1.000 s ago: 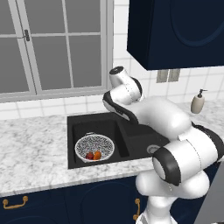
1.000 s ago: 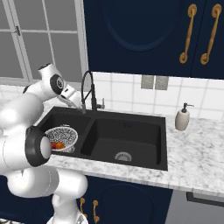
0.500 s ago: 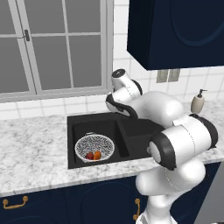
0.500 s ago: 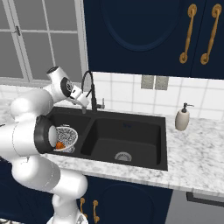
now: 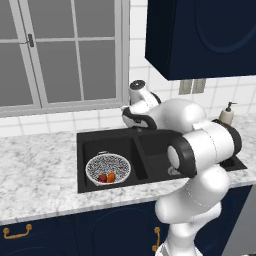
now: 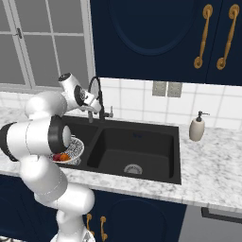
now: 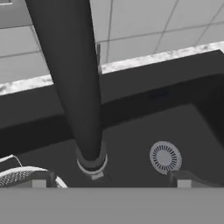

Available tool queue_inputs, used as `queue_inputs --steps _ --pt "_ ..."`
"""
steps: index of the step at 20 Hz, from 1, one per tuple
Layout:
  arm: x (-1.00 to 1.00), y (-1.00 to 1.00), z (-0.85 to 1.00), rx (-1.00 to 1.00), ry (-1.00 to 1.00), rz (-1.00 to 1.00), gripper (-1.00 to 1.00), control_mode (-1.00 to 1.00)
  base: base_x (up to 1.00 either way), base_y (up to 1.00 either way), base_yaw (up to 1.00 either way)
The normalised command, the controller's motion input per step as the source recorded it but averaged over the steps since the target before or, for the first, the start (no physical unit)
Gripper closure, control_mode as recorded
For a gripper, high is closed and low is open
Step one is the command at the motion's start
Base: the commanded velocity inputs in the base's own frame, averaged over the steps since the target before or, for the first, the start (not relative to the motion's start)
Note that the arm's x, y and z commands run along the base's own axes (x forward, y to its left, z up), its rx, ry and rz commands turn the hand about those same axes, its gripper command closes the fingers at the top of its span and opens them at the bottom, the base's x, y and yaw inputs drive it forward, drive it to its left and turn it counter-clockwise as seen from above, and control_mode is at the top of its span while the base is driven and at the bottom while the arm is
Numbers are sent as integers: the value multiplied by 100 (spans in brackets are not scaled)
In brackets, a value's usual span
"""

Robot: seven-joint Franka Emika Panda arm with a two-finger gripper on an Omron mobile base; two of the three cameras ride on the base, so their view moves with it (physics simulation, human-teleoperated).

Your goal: Put the colander in the sink, put the tangerine, tangerine, mango in the colander, and turn on the sink faucet and pour water over the colander.

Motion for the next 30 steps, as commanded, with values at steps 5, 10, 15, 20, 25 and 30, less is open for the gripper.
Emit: queue_inputs --steps 5,10,15,20,25,30 --pt "38 1 -20 0 0 15 -100 -100 0 0 0" --pt "60 11 -31 0 0 9 -100 -100 0 0 0" --pt "61 2 -32 0 0 3 -100 -100 0 0 0" --pt "75 24 -20 0 0 1 -100 -100 0 0 0" --pt "87 33 -6 0 0 0 -100 -100 0 0 0" --pt "83 26 0 0 0 0 -100 -100 0 0 0"
